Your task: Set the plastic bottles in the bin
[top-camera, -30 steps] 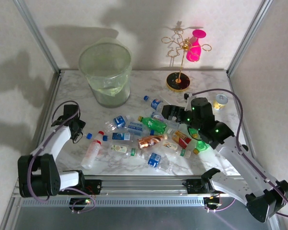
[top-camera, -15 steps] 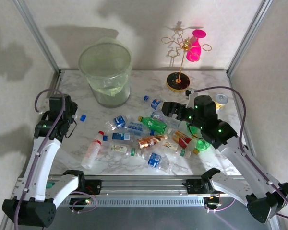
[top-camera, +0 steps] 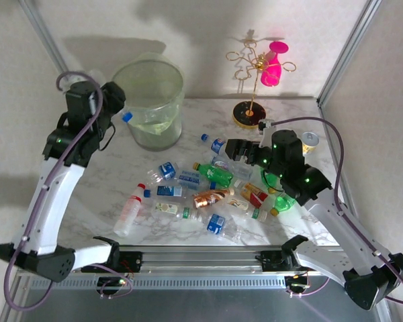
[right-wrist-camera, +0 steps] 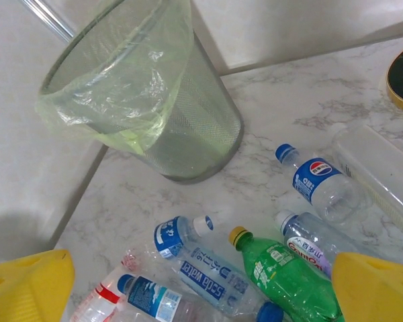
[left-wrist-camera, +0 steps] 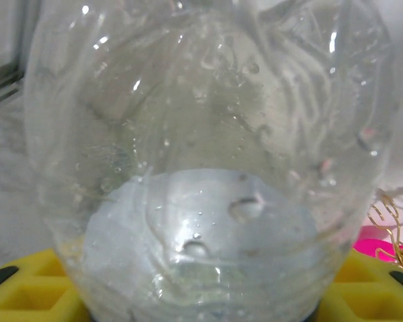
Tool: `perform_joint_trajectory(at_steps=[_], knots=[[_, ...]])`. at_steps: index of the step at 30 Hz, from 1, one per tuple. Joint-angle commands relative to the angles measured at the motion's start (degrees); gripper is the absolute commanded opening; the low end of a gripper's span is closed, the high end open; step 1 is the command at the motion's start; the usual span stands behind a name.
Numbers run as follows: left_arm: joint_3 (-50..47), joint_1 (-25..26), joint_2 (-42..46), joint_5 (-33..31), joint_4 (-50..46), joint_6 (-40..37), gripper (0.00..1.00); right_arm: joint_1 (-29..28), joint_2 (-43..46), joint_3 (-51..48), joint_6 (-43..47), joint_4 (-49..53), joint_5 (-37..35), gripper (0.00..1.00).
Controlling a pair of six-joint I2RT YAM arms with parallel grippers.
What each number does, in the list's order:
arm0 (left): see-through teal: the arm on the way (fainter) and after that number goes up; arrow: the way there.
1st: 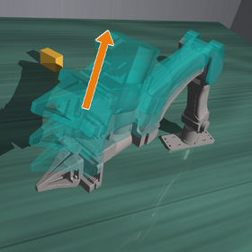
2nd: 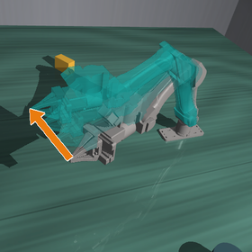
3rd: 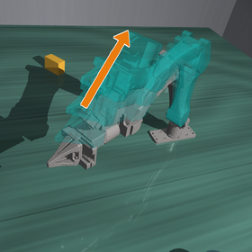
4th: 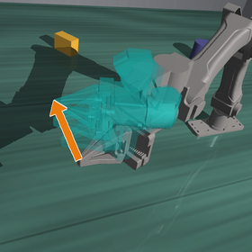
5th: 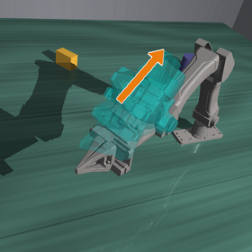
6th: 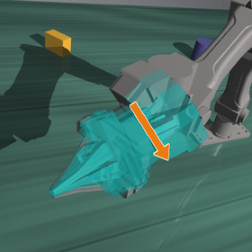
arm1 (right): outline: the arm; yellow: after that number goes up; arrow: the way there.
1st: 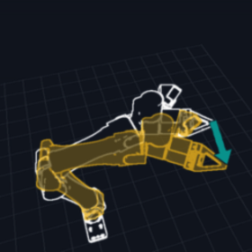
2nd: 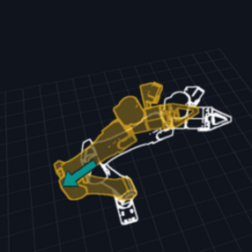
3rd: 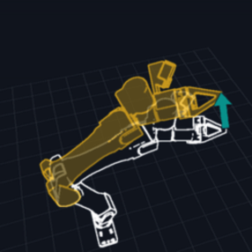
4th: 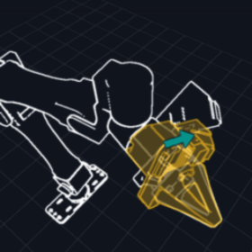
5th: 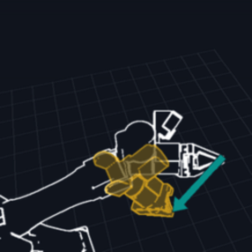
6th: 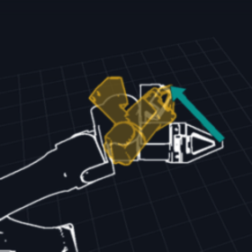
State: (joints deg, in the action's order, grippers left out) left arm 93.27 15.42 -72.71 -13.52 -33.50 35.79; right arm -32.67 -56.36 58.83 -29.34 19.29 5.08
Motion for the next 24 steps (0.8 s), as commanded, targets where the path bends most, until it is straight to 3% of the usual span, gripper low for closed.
perform_joint_trajectory(at_steps=[1, 4, 10, 13, 20, 24], knots=[[5.93, 1.08, -6.5, -1.53, 5.99, -7.76, 0.41, -0.28, -0.8, 3.64, 1.7, -0.74, 1.89, 0.98], [16.1, 1.15, -16.58, -5.1, 2.5, -9.48, 0.41, -0.27, -1.5, 4.49, 1.86, -1.05, 2.8, 0.98], [29.27, 1.13, -31.97, -4.71, 0.58, -11.55, 0.41, -0.24, -1.2, 4.51, 2.47, -1.81, 3.24, 0.98], [31.66, 1.1, -36.8, -5.37, 0.2, -12.1, 0.4, -0.26, -1.14, 4.24, 3.02, -1.46, 2.57, 0.99], [23.47, 0.95, -38.9, -4.93, 5.02, -12.07, 0.42, -0.24, -0.6, 2.55, 3.97, -2.73, 1.68, 0.99], [15.39, -0.41, -37.86, 2.37, 9.09, -7.86, 0.43, -0.22, -0.76, 2.07, 4.65, -3.03, 0.44, 0.98]])
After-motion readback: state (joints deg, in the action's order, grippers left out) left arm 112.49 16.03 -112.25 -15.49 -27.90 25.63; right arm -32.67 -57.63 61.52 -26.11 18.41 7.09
